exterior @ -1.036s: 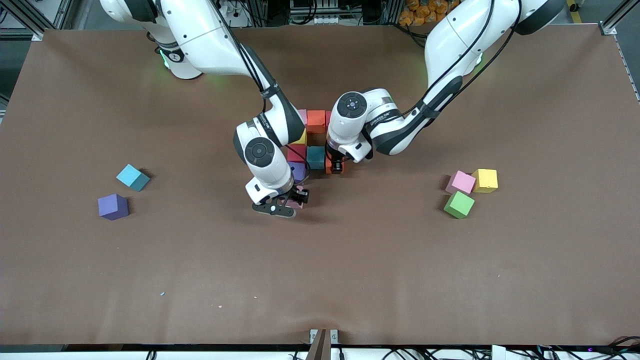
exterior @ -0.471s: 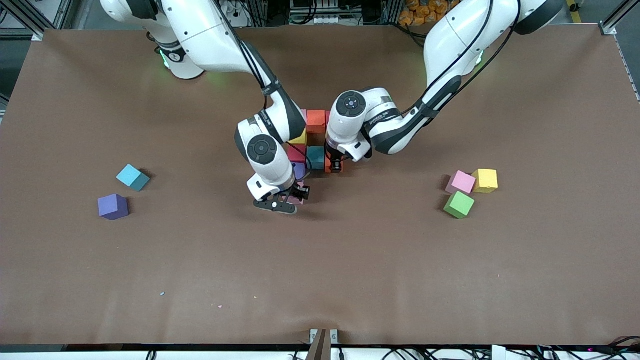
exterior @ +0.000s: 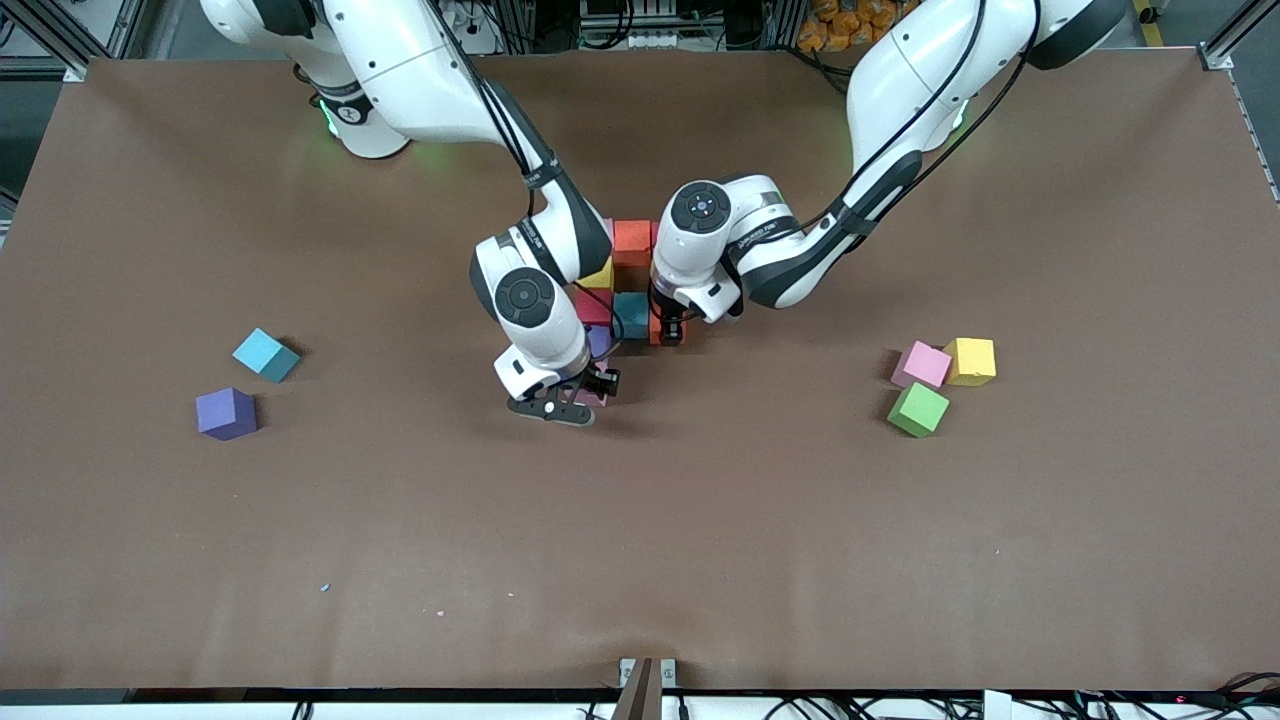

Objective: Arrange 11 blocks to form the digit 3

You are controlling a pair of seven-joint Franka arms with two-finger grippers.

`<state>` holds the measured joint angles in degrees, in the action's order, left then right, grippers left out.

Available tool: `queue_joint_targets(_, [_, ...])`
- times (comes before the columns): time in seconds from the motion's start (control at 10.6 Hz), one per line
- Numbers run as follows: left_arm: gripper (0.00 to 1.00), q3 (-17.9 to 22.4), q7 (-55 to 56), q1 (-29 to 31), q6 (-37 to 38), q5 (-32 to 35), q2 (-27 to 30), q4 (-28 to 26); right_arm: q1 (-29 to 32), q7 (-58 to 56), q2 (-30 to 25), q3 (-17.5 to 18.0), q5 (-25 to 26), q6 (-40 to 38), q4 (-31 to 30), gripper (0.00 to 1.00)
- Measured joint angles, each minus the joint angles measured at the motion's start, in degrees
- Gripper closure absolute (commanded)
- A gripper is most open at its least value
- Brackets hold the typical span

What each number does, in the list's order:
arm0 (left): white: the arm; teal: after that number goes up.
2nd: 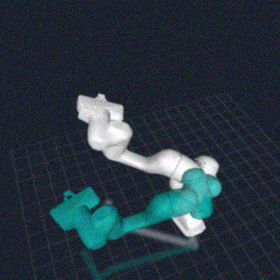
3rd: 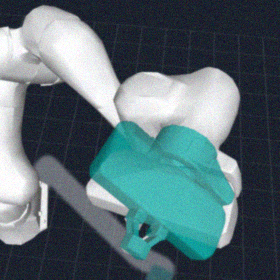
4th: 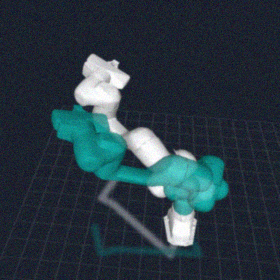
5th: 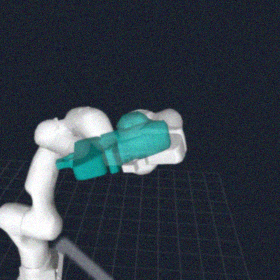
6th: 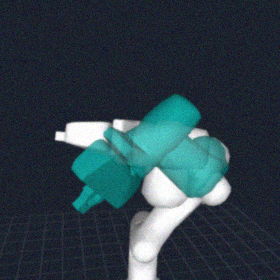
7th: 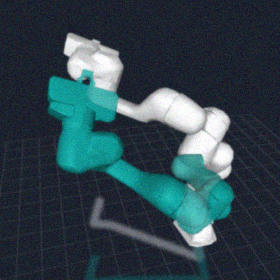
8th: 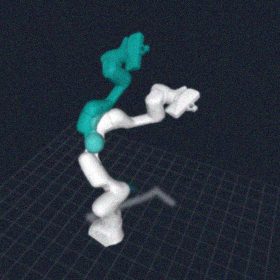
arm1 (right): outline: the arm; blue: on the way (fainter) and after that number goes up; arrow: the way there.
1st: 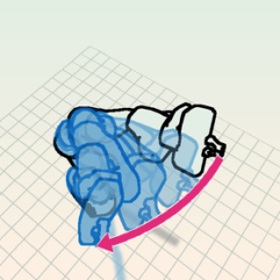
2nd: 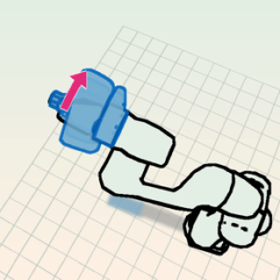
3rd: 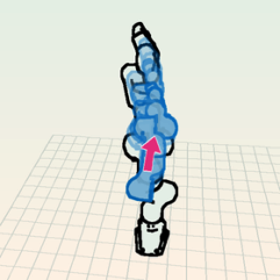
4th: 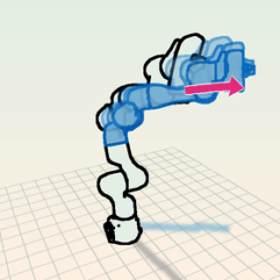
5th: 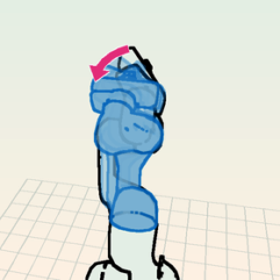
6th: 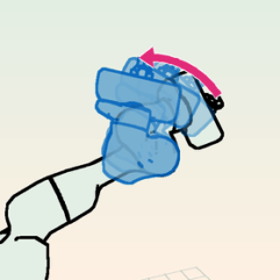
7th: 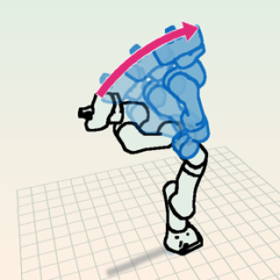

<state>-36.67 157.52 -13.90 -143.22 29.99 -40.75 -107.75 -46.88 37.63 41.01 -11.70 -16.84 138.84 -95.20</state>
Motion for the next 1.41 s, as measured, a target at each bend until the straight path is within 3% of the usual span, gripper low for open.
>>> queue_joint_targets(0.38, [0.00, -0.27, -0.11, -0.10, 1.69, 0.00, 0.30, 0.24, -0.34, 0.00, -0.54, -0.01, 0.05, 0.00, -0.93, 0.55])
queue_joint_targets(0.47, [0.00, -0.34, -0.23, -0.10, 2.10, 0.00, 0.46, 0.36, -0.40, 0.01, -0.64, -0.01, 0.05, 0.00, -1.11, 0.37])
queue_joint_targets(0.57, [0.00, -0.55, -0.26, -0.10, 2.76, 0.00, 0.81, 0.51, -0.45, 0.02, -0.74, -0.01, 0.05, 0.00, -1.28, 0.01])
queue_joint_targets(1.04, [0.00, -2.59, -1.14, 1.53, 7.48, 0.00, 4.42, 0.86, -0.94, 0.29, -0.62, 0.07, -0.02, -0.17, -3.10, 0.00])
queue_joint_targets(1.41, [0.00, -9.64, -2.65, 10.31, 11.93, 0.01, 5.06, 0.93, -0.90, 2.36, -2.81, -0.05, -0.08, -0.14, -2.78, 0.00])
